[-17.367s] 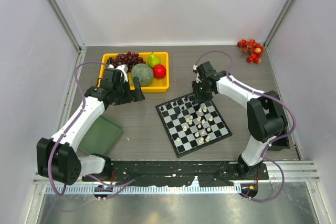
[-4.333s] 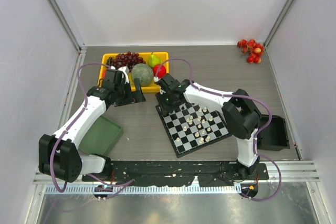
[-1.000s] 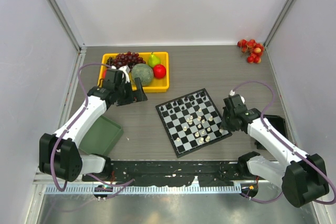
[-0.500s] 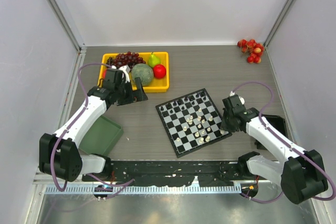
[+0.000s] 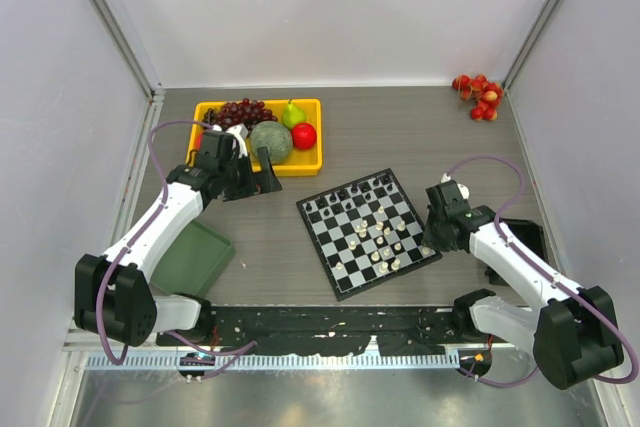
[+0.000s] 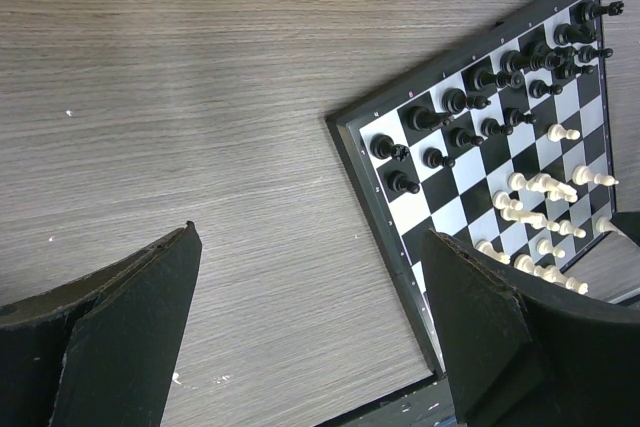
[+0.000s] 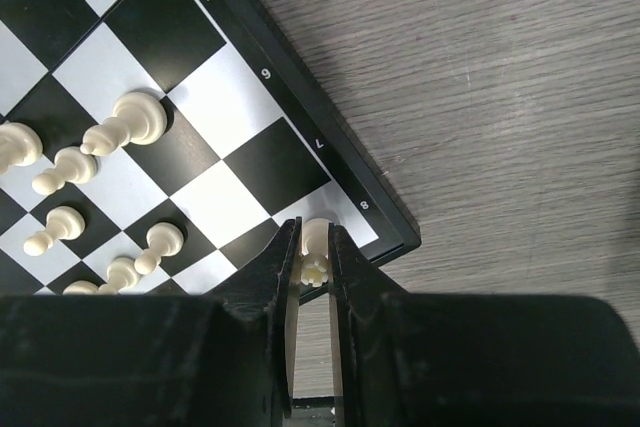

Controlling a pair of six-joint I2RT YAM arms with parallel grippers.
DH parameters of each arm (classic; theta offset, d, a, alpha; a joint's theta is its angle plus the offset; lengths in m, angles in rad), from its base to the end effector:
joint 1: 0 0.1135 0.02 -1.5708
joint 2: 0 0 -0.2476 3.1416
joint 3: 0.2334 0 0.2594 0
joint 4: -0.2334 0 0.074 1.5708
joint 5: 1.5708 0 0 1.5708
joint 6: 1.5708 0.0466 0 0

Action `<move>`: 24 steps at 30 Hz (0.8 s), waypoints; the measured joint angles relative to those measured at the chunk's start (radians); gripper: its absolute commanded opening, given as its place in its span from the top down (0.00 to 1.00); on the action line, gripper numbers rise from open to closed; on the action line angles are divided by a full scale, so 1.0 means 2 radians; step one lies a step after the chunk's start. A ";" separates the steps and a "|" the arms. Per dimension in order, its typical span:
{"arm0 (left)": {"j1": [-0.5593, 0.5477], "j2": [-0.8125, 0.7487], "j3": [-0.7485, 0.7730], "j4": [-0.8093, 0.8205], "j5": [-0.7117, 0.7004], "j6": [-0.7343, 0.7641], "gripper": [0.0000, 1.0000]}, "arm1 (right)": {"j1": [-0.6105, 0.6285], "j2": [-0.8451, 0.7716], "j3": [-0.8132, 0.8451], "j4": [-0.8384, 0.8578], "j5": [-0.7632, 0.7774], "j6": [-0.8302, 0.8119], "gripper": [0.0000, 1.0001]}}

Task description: Set up the chess pieces on the board

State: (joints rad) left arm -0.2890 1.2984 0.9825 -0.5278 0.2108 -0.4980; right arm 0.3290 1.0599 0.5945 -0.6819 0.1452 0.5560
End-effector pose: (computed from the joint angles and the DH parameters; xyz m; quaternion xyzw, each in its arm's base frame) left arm 0.2765 -0.0924 0.2413 -0.0597 0.9283 -0.2264 0.2889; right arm 0.1922 0.0585 0.1603 0.1256 0.9671 0.0257 0.2198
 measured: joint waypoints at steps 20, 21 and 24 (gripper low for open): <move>0.000 0.000 -0.001 0.001 0.000 0.000 0.01 | -0.003 0.012 0.068 0.023 -0.056 -0.039 0.54; 0.000 0.000 -0.001 0.001 0.000 0.000 0.01 | -0.003 0.020 0.078 0.028 -0.062 -0.041 0.53; 0.000 0.000 -0.001 0.001 0.000 0.000 0.01 | 0.000 0.060 0.110 0.048 -0.082 -0.048 0.53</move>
State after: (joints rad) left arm -0.2890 1.2987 0.9806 -0.5262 0.2108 -0.4980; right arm 0.3286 1.1790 0.8154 -0.5858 -0.0189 0.4603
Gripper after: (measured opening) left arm 0.992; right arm 0.464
